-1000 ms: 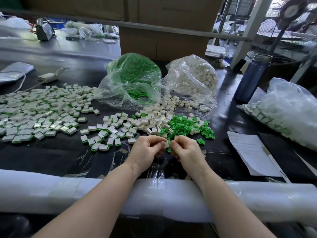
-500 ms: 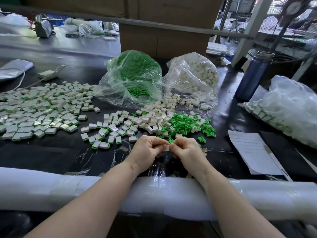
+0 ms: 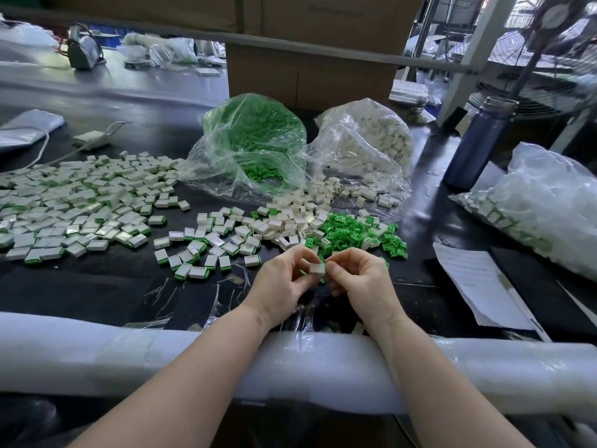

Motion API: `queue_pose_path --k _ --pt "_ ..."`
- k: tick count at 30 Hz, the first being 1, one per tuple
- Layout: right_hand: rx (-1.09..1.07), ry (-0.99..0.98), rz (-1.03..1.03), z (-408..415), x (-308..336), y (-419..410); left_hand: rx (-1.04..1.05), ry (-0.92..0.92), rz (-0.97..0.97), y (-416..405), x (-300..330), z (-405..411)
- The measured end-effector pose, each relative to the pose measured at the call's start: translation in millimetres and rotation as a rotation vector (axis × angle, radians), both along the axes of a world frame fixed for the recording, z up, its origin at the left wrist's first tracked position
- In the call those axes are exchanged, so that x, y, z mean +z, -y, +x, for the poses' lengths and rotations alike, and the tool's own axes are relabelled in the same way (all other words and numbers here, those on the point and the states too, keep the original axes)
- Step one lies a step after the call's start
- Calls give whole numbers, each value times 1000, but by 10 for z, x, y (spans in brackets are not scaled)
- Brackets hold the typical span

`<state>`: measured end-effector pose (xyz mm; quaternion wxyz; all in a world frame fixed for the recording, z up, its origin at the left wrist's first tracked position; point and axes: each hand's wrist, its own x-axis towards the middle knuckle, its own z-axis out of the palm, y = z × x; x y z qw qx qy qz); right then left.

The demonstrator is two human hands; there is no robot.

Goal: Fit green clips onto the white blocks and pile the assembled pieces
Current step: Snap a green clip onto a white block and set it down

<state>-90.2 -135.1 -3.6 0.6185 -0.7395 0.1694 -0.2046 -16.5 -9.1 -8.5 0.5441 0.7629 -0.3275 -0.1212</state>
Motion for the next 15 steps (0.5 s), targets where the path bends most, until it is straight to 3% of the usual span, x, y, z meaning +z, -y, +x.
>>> queue_pose_path --k 4,15 --pt "15 27 79 -21 18 11 27 -7 -21 7 -3 15" --pt "22 -78 -72 1 4 -23 12 -5 95 -10 -15 35"
